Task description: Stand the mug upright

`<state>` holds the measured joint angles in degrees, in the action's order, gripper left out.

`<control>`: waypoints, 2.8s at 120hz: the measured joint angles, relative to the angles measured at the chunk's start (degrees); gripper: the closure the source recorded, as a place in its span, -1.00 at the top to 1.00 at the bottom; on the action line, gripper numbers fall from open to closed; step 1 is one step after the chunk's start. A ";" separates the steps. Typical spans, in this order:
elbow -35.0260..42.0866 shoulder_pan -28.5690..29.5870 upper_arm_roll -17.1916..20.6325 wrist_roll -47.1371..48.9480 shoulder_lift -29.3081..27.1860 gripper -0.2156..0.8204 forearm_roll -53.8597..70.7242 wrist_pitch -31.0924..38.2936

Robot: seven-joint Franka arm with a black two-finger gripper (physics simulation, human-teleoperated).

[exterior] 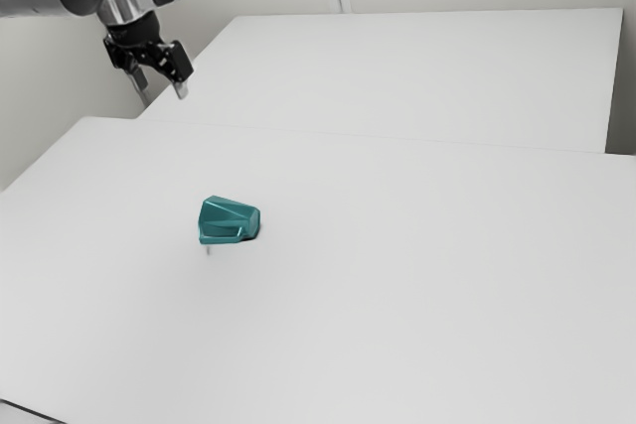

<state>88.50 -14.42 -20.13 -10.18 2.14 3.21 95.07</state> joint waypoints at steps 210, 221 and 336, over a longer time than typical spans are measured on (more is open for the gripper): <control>20.00 9.34 -17.13 -37.70 18.01 0.55 -59.43 4.46; 19.79 9.71 -17.12 -41.32 19.34 0.55 -62.33 3.04; 16.73 14.17 -11.87 -61.69 28.67 0.45 -75.27 -6.27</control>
<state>105.23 -0.25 -32.00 -71.87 30.81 -72.06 88.80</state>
